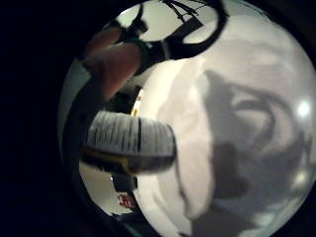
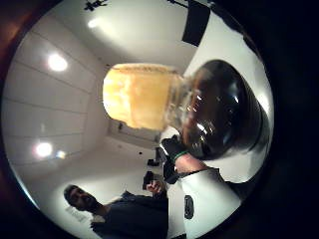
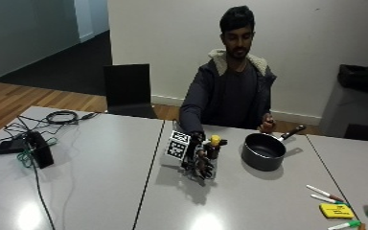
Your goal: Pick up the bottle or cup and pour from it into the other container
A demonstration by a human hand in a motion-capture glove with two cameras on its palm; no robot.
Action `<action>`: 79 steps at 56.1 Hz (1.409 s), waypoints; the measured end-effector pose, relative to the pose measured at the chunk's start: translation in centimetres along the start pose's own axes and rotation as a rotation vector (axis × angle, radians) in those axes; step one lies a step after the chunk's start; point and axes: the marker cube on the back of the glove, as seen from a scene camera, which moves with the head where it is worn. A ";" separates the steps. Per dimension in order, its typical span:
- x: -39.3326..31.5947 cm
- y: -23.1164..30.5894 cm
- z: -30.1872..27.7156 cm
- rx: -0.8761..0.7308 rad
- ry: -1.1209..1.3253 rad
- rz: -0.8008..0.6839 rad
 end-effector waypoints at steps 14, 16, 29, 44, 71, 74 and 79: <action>0.3 -1.0 1.3 -0.019 -0.074 -0.033; 0.2 -1.1 1.3 -0.014 -0.075 -0.033; 0.3 -0.1 1.6 -0.018 -0.059 -0.035; -4.8 3.2 1.2 -0.062 0.096 -0.201; -19.7 9.6 4.4 0.064 0.871 -0.267; -20.3 10.1 5.7 0.152 0.937 -0.152; -21.0 11.0 7.5 0.054 1.090 -0.212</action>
